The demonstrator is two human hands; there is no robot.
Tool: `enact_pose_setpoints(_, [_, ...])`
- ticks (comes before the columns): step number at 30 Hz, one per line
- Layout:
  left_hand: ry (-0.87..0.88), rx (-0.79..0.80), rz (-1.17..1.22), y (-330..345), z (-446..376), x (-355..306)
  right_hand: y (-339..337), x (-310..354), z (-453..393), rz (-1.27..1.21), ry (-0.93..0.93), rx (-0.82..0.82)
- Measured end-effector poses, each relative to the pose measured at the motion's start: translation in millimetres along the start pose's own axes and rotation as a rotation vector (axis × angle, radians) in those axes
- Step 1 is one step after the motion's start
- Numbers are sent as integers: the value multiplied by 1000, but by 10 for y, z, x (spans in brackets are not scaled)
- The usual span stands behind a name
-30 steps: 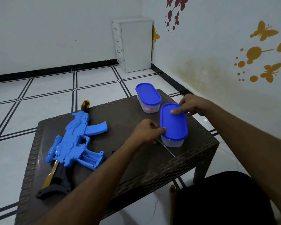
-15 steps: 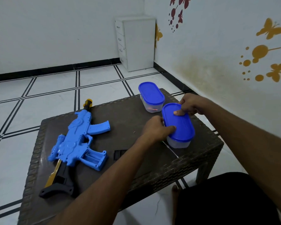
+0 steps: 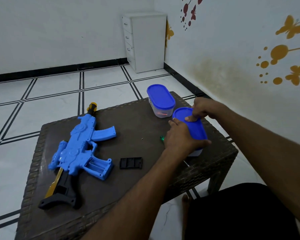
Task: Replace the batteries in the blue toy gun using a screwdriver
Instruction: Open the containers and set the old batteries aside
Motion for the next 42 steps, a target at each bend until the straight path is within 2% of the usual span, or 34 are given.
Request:
enact_pose_setpoints(12, [4,-32,-10,-29,37,-37,-58,68,121,86,-47,-85])
enact_pose_setpoints(21, [-14,-40,-8,-3,53,-37,-91,50,161,44,-32,-133])
enact_pose_setpoints(32, [-53,-44,-178,9,103,-128,-135,-22,201,-248,-92,-89])
enact_pose_setpoints(37, [-99,-44,-183,21,93,-156,-134,-55,226,-301,-101,-43])
enact_pose_setpoints(42, [-51,-75,-154,-62,167,-191,-153,-117,237,-382,-86,19])
Point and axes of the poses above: each hand's wrist, its own z-axis away from the middle knuckle, its own y-axis out of the palm, x = y × z, the point moved 3 cm from there along -z, towards the middle knuckle, and after that the axes turned 6 degrees about x, right-handed, at the moved point
